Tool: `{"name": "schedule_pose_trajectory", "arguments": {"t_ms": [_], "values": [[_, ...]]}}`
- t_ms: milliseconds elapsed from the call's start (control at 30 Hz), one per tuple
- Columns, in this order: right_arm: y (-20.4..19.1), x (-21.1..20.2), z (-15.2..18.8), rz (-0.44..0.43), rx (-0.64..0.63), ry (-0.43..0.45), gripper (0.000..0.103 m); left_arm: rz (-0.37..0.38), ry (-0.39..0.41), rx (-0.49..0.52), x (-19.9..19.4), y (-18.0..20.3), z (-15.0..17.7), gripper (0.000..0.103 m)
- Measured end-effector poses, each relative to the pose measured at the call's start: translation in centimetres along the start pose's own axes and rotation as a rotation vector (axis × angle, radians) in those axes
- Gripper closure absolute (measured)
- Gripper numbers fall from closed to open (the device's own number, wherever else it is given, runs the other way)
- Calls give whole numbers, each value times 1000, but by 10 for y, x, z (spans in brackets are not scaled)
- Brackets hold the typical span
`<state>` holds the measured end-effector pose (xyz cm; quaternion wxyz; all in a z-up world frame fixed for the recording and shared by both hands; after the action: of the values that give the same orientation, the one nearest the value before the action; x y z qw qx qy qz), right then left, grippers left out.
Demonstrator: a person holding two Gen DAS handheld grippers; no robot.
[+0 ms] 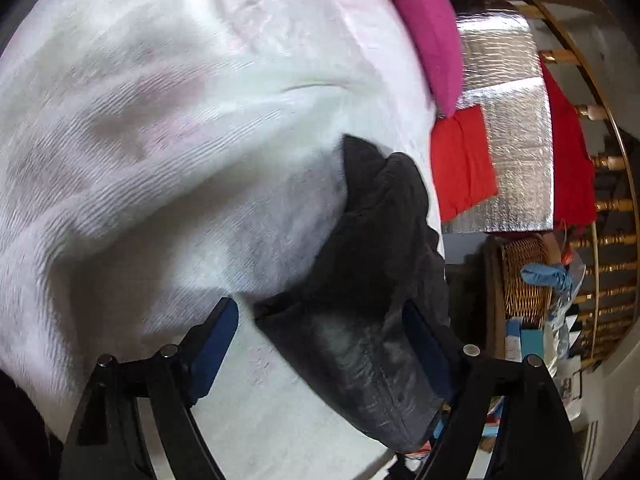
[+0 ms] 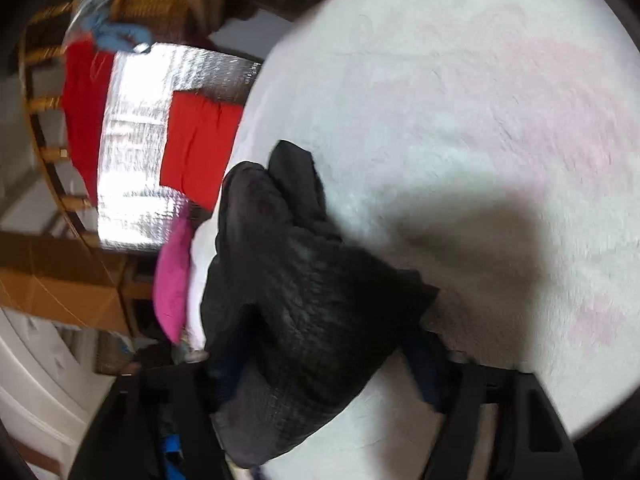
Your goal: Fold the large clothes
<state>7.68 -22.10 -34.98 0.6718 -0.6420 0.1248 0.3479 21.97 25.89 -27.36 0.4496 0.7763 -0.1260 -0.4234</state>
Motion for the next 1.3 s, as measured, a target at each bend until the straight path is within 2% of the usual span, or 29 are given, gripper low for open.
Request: {"name": "schedule_pose_trajectory", "arguments": {"t_ms": [67,200,333,400,533,633,733,767,900,967,1067,1100,1167,1233,1300], "values": [[-11,-6,4,1,-58,32,47,-18,12,22,-1,3,-3,47],[-26,-13,11,-15,-132,74,50,-30,39,82,-2,14,-4,49],[-23,-4,10,54,-138,74,50,-143,30,189,0,20,-1,49],[-17,0,7,72,-114,61,50,-166,22,190,2,16,-1,47],[-16,-6,3,36,-76,35,47,-215,27,220,-5,21,0,44],[-17,-15,3,32,-62,29,37,-272,22,232,-14,26,0,29],[-19,-32,2,75,-87,85,35,-298,33,226,-28,23,-1,26],[-18,-39,0,84,-92,111,31,-334,41,232,-34,23,-1,26],[-27,-64,-10,87,-127,182,27,-499,83,352,-48,35,-4,26],[-33,-64,-13,114,-156,170,27,-535,85,423,-51,44,-3,26],[-40,-54,-20,147,-187,135,27,-623,97,586,-45,65,6,23],[-42,-51,-20,162,-199,127,27,-646,88,637,-40,71,10,19],[-51,-32,-22,215,-253,72,27,-710,33,759,-23,83,17,18],[-58,-18,-22,252,-306,34,27,-762,-31,827,-5,88,20,18],[-63,-3,-23,297,-359,8,27,-770,-61,838,4,87,15,18]]}}
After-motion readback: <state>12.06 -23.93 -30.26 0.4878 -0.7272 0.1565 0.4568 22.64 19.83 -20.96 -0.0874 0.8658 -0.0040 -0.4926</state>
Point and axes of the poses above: each gripper's, at about its wrist camera, not at the fingertips, and x roughly the way its jaws point, y to its right, z to its underside, the point moved 1 cm from there along x, roughly the way its jaws point, and after that the axes turned 11 degrees about x, right-handed, at the moved point
